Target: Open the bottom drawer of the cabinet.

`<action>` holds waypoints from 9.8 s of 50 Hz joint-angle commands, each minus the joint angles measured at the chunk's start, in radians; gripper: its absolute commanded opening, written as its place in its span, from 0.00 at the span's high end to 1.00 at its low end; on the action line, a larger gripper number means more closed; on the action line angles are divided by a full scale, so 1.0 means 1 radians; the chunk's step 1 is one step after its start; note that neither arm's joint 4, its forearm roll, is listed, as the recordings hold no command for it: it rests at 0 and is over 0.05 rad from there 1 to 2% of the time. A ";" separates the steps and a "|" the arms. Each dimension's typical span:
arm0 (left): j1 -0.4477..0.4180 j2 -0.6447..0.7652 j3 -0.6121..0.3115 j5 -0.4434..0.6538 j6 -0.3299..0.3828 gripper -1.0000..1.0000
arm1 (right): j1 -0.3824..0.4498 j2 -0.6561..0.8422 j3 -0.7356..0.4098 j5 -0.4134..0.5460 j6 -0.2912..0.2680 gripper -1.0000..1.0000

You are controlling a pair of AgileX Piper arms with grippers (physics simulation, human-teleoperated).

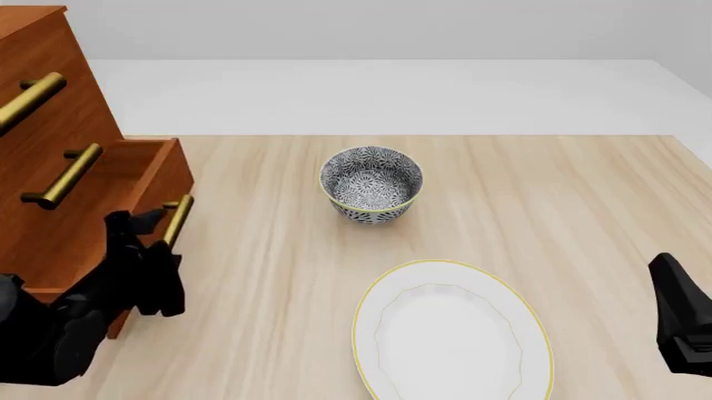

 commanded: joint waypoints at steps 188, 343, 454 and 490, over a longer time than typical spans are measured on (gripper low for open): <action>-0.007 -0.556 -0.467 1.283 -1.416 0.00 | 0.000 0.000 0.000 0.000 0.000 0.00; -0.187 -0.380 -0.320 1.060 -1.599 0.00 | 0.000 0.000 0.000 0.000 0.000 0.00; -0.380 -1.166 -0.629 1.630 -1.475 0.00 | 0.002 0.000 0.000 -0.001 0.000 0.00; -0.404 -1.457 -0.834 1.788 -1.435 0.00 | 0.000 0.000 0.000 0.000 0.000 0.00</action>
